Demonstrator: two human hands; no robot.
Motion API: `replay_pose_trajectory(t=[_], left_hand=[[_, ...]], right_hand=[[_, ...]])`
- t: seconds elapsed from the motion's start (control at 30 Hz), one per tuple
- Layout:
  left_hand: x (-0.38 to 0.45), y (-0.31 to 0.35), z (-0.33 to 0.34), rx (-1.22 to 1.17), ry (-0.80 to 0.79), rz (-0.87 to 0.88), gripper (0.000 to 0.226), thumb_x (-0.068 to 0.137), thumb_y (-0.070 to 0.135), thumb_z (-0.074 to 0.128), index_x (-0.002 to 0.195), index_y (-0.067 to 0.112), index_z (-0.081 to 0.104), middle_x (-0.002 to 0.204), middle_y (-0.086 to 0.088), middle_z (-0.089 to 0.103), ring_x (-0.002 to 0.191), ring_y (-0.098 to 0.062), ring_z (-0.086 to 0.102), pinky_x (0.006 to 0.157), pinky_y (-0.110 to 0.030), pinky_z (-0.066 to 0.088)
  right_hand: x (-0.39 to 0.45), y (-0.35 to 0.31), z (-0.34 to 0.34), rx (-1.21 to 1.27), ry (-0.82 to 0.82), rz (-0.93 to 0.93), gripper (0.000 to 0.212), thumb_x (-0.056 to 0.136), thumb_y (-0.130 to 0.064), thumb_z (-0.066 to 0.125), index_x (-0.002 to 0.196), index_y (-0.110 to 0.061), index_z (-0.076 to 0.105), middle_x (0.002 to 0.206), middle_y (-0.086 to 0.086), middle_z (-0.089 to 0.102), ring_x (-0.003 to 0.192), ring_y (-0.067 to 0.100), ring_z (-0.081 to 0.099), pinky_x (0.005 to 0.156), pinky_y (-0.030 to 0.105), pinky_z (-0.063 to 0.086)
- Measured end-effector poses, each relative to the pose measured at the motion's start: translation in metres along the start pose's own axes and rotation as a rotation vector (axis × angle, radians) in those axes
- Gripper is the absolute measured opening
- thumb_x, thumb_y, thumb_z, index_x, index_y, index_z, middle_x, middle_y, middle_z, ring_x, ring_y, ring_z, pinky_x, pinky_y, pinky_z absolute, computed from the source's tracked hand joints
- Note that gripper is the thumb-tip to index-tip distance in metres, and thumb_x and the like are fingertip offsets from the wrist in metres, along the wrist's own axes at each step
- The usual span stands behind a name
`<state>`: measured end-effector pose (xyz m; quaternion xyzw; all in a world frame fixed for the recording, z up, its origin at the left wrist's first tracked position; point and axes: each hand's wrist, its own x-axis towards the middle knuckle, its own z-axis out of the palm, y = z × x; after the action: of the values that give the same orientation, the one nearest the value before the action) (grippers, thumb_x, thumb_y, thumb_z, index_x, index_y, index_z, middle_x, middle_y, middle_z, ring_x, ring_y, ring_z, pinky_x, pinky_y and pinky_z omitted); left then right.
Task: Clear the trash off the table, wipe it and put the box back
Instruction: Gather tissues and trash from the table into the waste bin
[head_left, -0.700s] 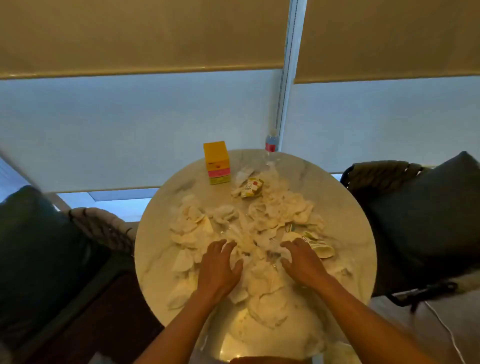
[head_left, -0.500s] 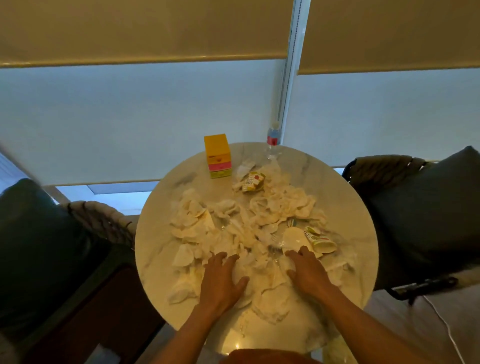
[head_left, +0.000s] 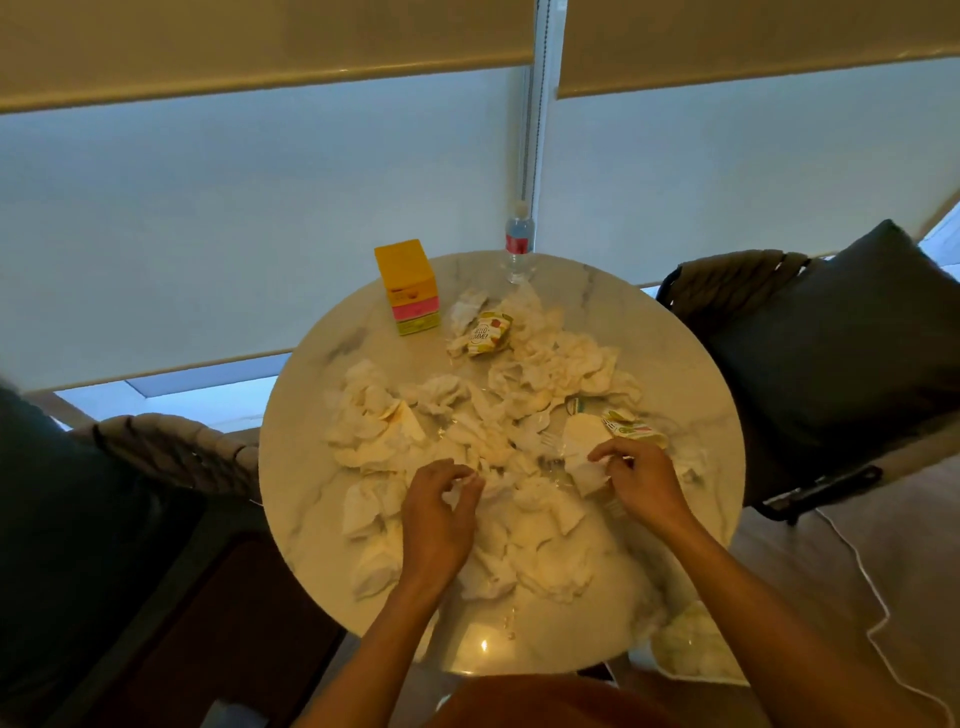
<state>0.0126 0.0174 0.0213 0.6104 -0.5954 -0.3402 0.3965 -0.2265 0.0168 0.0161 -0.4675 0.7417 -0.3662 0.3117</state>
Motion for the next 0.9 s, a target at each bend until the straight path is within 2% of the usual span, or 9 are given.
replay_pose_trajectory(t=[0.1,0.17,0.27,0.33,0.47,0.57,0.7,0.8,0.9], left_hand=[[0.001,0.017,-0.010,-0.109,-0.042,0.014,0.018,0.088,0.017,0.066,0.085,0.035,0.064,0.085,0.016,0.066,0.082,0.003,0.060,0.070,-0.008,0.046],[0.001,0.025,-0.014,-0.158,-0.054,0.011,0.015,0.088,0.014,0.066,0.086,0.029,0.067,0.083,0.014,0.067,0.080,0.005,0.061,0.070,-0.007,0.046],[-0.001,0.029,-0.013,-0.242,-0.099,-0.090,0.016,0.087,0.013,0.066,0.088,0.028,0.067,0.088,0.011,0.068,0.082,0.000,0.064,0.073,-0.015,0.052],[-0.004,0.031,-0.009,-0.326,-0.146,-0.183,0.016,0.086,0.012,0.067,0.091,0.027,0.068,0.090,0.006,0.069,0.084,-0.008,0.066,0.073,-0.024,0.056],[-0.016,0.039,0.006,-0.450,-0.216,-0.308,0.020,0.086,0.007,0.066,0.099,0.022,0.064,0.095,0.001,0.066,0.083,-0.012,0.068,0.071,-0.030,0.059],[-0.032,0.046,0.025,-0.518,-0.270,-0.364,0.014,0.086,0.000,0.063,0.086,0.014,0.067,0.090,0.000,0.068,0.084,-0.016,0.068,0.069,-0.030,0.058],[-0.058,0.046,0.060,-0.473,-0.350,-0.437,0.022,0.086,-0.002,0.062,0.075,0.013,0.073,0.083,-0.002,0.072,0.088,-0.024,0.068,0.074,-0.033,0.057],[-0.080,0.047,0.094,-0.393,-0.407,-0.472,0.023,0.083,0.003,0.066,0.083,0.024,0.076,0.092,0.004,0.074,0.092,-0.016,0.068,0.084,-0.033,0.055],[-0.099,0.060,0.137,-0.291,-0.456,-0.451,0.024,0.076,0.006,0.074,0.089,0.027,0.076,0.095,0.007,0.073,0.090,-0.009,0.068,0.079,-0.024,0.053]], right_hand=[[-0.012,-0.010,-0.007,0.181,0.090,0.127,0.040,0.091,0.010,0.042,0.072,-0.014,0.070,0.092,0.003,0.066,0.071,0.019,0.064,0.068,0.027,0.053],[-0.022,-0.014,-0.012,0.288,0.160,0.189,0.035,0.091,0.007,0.046,0.075,-0.012,0.070,0.089,0.002,0.066,0.075,0.021,0.066,0.077,0.033,0.054],[-0.040,-0.015,-0.018,0.411,0.187,0.233,0.019,0.089,-0.002,0.058,0.084,-0.015,0.071,0.090,0.004,0.069,0.081,0.017,0.067,0.079,0.030,0.056],[-0.052,-0.011,-0.019,0.382,0.175,0.218,0.009,0.085,-0.012,0.069,0.090,-0.019,0.072,0.094,0.002,0.070,0.088,0.017,0.067,0.081,0.033,0.056],[-0.071,-0.006,-0.029,0.369,0.167,0.278,0.015,0.086,-0.007,0.067,0.096,-0.018,0.068,0.100,0.002,0.066,0.086,0.018,0.067,0.077,0.030,0.058],[-0.079,0.004,-0.045,0.412,0.117,0.313,0.022,0.086,-0.004,0.066,0.100,-0.019,0.061,0.100,0.007,0.065,0.085,0.023,0.068,0.072,0.029,0.059],[-0.084,0.038,-0.075,0.307,0.138,0.341,0.016,0.086,-0.005,0.066,0.095,-0.016,0.057,0.091,0.010,0.067,0.080,0.025,0.068,0.066,0.028,0.057],[-0.085,0.080,-0.106,0.255,0.146,0.405,0.011,0.087,-0.004,0.064,0.086,-0.015,0.062,0.090,0.012,0.067,0.079,0.022,0.067,0.064,0.025,0.053],[-0.078,0.137,-0.143,0.212,0.106,0.525,0.019,0.086,-0.004,0.064,0.079,-0.021,0.066,0.092,0.005,0.067,0.083,0.020,0.063,0.071,0.029,0.052]])
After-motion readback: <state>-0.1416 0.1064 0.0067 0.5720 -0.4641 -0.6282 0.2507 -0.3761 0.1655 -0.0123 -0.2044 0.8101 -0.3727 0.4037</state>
